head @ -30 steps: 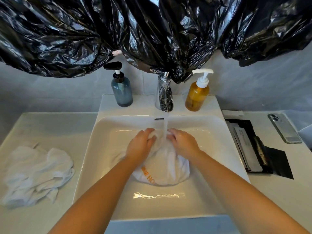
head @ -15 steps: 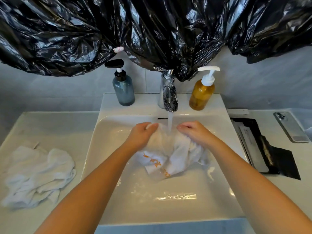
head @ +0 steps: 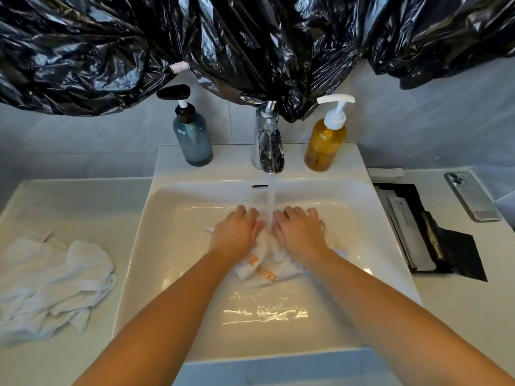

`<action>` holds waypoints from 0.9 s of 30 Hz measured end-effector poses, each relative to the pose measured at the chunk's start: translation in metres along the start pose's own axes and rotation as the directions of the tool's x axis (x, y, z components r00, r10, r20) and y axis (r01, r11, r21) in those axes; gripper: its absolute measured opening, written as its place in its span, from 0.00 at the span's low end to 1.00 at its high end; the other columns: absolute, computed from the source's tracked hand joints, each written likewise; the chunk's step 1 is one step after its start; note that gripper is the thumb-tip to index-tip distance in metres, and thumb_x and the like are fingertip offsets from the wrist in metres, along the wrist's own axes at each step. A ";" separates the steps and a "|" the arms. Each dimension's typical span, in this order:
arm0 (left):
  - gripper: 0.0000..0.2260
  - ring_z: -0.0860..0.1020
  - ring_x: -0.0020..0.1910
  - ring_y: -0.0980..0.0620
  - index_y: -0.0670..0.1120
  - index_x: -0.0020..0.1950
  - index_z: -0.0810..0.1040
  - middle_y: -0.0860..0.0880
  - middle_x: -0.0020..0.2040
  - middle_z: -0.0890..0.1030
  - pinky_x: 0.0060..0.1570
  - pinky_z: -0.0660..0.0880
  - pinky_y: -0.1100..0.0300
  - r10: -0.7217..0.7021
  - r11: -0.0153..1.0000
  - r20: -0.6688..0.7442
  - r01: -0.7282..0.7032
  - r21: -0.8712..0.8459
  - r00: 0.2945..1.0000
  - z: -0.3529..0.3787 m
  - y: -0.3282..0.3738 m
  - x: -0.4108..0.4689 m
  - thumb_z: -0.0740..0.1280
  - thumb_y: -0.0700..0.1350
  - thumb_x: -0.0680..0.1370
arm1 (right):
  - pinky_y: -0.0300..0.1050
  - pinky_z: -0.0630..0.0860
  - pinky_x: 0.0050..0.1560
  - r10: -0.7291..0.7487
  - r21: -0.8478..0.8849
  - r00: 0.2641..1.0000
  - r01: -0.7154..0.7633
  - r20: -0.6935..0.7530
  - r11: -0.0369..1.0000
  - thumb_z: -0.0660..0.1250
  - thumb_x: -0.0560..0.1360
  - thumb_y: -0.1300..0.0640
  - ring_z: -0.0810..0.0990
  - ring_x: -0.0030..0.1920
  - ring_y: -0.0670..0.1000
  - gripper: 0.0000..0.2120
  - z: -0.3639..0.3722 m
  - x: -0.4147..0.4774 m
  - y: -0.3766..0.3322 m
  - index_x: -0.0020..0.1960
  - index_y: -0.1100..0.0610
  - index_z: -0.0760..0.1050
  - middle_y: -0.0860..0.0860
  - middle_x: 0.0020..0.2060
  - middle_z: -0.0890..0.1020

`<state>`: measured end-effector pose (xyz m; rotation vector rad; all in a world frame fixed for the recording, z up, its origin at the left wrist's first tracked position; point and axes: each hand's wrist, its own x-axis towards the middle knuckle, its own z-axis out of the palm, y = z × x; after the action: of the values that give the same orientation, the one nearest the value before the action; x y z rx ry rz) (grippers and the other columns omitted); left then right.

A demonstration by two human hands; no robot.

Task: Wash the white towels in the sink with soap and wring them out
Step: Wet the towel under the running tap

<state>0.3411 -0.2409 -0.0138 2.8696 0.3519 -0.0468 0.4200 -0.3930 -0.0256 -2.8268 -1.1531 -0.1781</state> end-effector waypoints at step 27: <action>0.14 0.80 0.49 0.41 0.48 0.55 0.81 0.46 0.51 0.82 0.47 0.74 0.50 0.004 0.997 -0.178 0.009 0.071 0.984 -0.013 -0.033 0.000 0.58 0.50 0.81 | 0.54 0.67 0.62 0.136 0.390 0.970 -0.206 0.200 0.897 0.44 0.74 0.36 0.75 0.62 0.56 0.32 -0.019 0.002 0.000 0.62 0.49 0.78 0.50 0.61 0.79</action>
<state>0.3330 -0.2070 -0.0094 2.9518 0.3951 0.2017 0.4197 -0.3944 -0.0066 -2.5783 -0.8349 0.2882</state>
